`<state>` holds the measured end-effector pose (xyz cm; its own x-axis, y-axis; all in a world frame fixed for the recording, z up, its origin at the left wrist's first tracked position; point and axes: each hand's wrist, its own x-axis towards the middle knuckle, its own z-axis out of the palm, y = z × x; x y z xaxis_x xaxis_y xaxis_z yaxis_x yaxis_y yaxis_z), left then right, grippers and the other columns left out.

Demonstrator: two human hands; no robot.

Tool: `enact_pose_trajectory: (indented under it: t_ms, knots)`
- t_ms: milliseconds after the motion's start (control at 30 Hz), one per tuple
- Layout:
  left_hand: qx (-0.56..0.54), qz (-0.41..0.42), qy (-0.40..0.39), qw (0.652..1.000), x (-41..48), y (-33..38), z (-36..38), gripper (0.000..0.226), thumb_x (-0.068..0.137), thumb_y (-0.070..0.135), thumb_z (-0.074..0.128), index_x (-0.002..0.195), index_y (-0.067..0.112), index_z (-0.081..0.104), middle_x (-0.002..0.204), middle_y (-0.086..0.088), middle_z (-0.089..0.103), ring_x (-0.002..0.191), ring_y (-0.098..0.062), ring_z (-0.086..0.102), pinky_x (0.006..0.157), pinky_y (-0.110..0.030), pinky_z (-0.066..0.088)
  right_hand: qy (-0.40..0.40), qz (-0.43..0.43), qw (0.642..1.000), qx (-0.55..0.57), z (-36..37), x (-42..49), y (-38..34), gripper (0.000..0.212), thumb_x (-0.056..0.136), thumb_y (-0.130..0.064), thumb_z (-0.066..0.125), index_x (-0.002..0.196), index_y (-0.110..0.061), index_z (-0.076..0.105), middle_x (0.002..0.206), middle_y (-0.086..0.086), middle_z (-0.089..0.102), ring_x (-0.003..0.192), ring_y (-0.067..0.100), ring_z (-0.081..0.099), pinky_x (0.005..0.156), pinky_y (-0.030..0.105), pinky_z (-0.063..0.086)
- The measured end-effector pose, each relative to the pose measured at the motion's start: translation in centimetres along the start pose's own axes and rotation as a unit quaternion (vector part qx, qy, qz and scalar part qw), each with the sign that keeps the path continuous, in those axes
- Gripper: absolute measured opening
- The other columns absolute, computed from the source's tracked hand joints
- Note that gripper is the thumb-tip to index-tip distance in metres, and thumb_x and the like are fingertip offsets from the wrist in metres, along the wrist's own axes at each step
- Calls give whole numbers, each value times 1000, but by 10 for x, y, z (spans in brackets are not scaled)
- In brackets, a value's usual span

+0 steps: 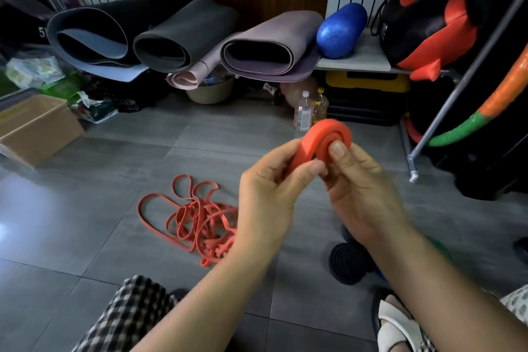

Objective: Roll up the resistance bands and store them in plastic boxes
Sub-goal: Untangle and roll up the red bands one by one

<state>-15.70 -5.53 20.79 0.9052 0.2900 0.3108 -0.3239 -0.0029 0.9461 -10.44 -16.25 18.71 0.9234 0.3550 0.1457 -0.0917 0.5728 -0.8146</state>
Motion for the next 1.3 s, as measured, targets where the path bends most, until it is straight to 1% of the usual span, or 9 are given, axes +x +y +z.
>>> enact_pose_trajectory:
  t_ms: [133,233,367,467,567,667,967,1167,1300]
  knots:
    - [6,-71,30,997,1,-20,0,24,80,1,65,86,24,69,72,11,70,72,-3,61,71,-14,50,56,40,998,4,-2,-3,29,45,47,-47,84,82,-20,76,76,-6,67,69,5,53,62,15,43]
    - [42,-98,1,994,3,-26,-11,25,83,2,63,86,25,70,73,10,72,75,-8,63,73,-21,52,81,35,980,-179,-9,-3,23,16,63,-29,80,78,-27,75,72,-12,62,62,0,49,62,16,39]
    - [257,-43,-83,962,6,-36,-27,16,82,18,63,91,28,72,82,0,72,81,-20,67,75,-41,56,-20,-64,831,-552,-26,3,-3,43,72,-19,76,112,-27,62,92,-9,52,68,8,48,67,12,41]
    - [378,34,-143,914,1,-40,-29,25,79,27,55,96,17,70,85,-2,70,79,-22,63,72,-36,52,-117,-69,755,-641,-25,-1,-7,27,73,-23,75,99,-20,71,82,-4,56,73,11,50,65,20,41]
    - [302,-15,-115,946,0,-39,-29,21,84,17,63,105,16,67,91,3,70,86,-13,66,78,-26,52,-91,-79,772,-624,-24,0,-7,17,72,-18,76,89,-19,72,76,-4,58,70,10,50,61,18,39]
    - [119,-134,-81,980,4,-38,-29,32,78,-1,67,107,10,65,92,2,71,88,-7,66,79,-16,52,-50,-49,873,-483,-22,0,-9,17,69,-19,75,84,-24,70,75,-3,62,64,7,53,58,14,44]
    - [-12,-102,21,994,-8,-29,-4,23,81,5,64,84,27,70,75,-2,68,72,-16,55,67,-18,47,21,-4,989,-144,-17,-1,3,31,52,-40,77,78,-23,75,62,-6,64,51,3,49,55,14,45]
    - [14,-113,35,993,0,-27,-7,16,81,2,65,87,16,70,70,8,72,70,-9,62,68,-16,50,40,28,977,-207,-16,-2,13,34,55,-48,74,80,-25,73,74,-5,68,61,5,60,61,19,48]
    - [353,46,-91,930,13,-38,-29,17,80,28,62,91,17,72,71,3,68,67,-12,59,65,-24,46,-40,-26,836,-547,-30,3,-11,46,59,-46,67,103,-38,60,94,-11,54,70,6,49,70,19,45]
